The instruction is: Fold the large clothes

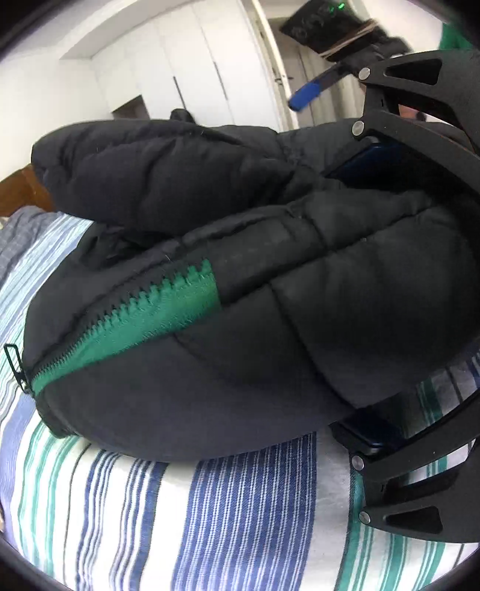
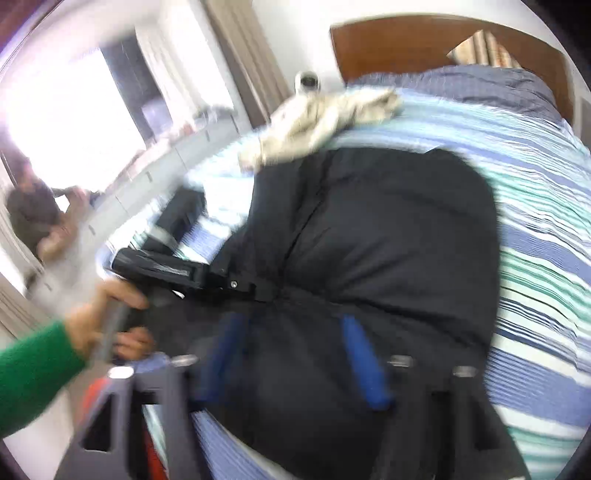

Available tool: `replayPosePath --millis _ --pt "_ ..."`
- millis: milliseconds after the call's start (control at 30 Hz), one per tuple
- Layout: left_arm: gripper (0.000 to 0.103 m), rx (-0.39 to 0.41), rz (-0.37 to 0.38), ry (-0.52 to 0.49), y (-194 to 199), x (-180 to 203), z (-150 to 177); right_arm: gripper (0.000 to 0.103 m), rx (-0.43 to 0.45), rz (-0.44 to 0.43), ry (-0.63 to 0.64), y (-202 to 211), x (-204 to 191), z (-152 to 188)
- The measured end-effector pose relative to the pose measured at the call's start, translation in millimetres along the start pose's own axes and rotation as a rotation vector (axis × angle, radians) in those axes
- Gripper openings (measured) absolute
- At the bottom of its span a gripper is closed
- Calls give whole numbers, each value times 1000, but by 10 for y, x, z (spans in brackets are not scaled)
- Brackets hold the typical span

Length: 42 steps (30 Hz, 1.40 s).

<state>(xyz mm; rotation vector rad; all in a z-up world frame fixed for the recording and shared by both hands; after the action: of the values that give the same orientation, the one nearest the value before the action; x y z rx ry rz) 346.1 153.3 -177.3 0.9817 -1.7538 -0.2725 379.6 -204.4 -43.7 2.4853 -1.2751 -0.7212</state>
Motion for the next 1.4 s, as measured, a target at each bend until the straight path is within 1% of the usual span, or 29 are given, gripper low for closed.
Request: replayPosePath --millis 33,67,133,167,233,300,400,433,500,533,567,600,633,700,800,867,933,1033,1067,1100,1133,1167,1200,1233,1267,1300,1333,1367,1400 --pt "103 2 -7 -4 -13 20 8 89 19 24 -31 103 172 20" --pt "103 1 -18 -10 -32 54 17 89 3 39 -69 140 351 66" --pt "103 -6 -27 -16 -32 82 40 89 -85 67 -188 57 760 221" --pt "103 -7 -29 -16 -47 104 47 89 -102 50 -253 13 903 305" --pt "103 -11 -29 -16 -69 131 38 90 -115 -22 -360 -117 1080 428" --pt "103 -16 -32 -12 -136 178 -42 90 -171 -124 -458 -416 1213 543" --pt "103 -13 -39 2 -269 218 -106 91 -200 -181 -585 -779 1344 600" --pt "103 0 -48 12 -380 245 -183 88 -209 -174 -576 -825 1305 602" --pt "102 38 -82 26 -417 247 -218 80 -224 -114 -475 -934 1147 484" --pt "99 55 -97 12 -406 305 -217 74 -218 -90 -420 -825 1044 421" --pt "87 83 -93 -7 -350 397 -210 71 -204 -74 -359 -766 949 368" --pt "79 111 -95 -19 -284 477 -195 64 -184 -67 -302 -689 854 331" --pt "76 137 -94 -33 -210 559 -171 60 -155 -70 -240 -579 732 300" --pt "69 175 -86 -61 -81 737 -118 58 -81 -94 -133 -295 490 238" --pt "68 235 -81 -123 86 1106 -156 58 8 -138 -74 -3 292 119" --pt "68 283 -87 -157 137 1339 -380 58 62 -159 -61 118 304 -71" --pt "68 317 -79 -167 124 1471 -633 58 107 -173 -42 96 358 -335" --pt "68 354 -76 -187 -41 1658 -1088 58 155 -191 -37 -9 518 -672" --pt "68 357 -83 -196 -133 1700 -1207 58 159 -197 -45 -96 545 -739" --pt "70 356 -93 -205 -259 1702 -1300 58 151 -205 -71 -187 689 -808" --pt "74 352 -116 -215 -392 1690 -1373 59 134 -205 -95 -308 754 -782" --pt "82 333 -154 -225 -590 1628 -1423 62 98 -197 -141 -455 925 -771" --pt "91 306 -199 -223 -767 1521 -1443 67 32 -165 -207 -622 1147 -688" --pt "93 275 -257 -215 -955 1404 -1415 73 -22 -121 -246 -748 1301 -590" --pt "96 230 -289 -208 -1146 1277 -1343 77 -101 -37 -292 -879 1491 -434" --pt "100 222 -239 -185 -1225 1244 -1286 86 -180 68 -335 -950 1671 -208" --pt "100 243 -204 -154 -1193 1225 -1243 88 -169 93 -379 -902 1755 -112" --pt "100 267 -203 -131 -1126 1226 -1221 89 -119 97 -429 -763 1814 -50" --pt "99 294 -227 -129 -1018 1265 -1198 92 -78 112 -435 -606 1819 -23"
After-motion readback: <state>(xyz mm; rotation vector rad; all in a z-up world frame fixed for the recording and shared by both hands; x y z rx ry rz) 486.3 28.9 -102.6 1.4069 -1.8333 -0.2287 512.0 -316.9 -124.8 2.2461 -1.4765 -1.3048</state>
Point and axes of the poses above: each gripper's, at about its wrist camera, not at the fingertips, and y roughly against the way its jaws point, x to its right, z to its underside, the point moved 3 cm from there along -y, roughly the way its jaws point, and after that the axes turned 15 degrees about x, right-handed, at the moved point
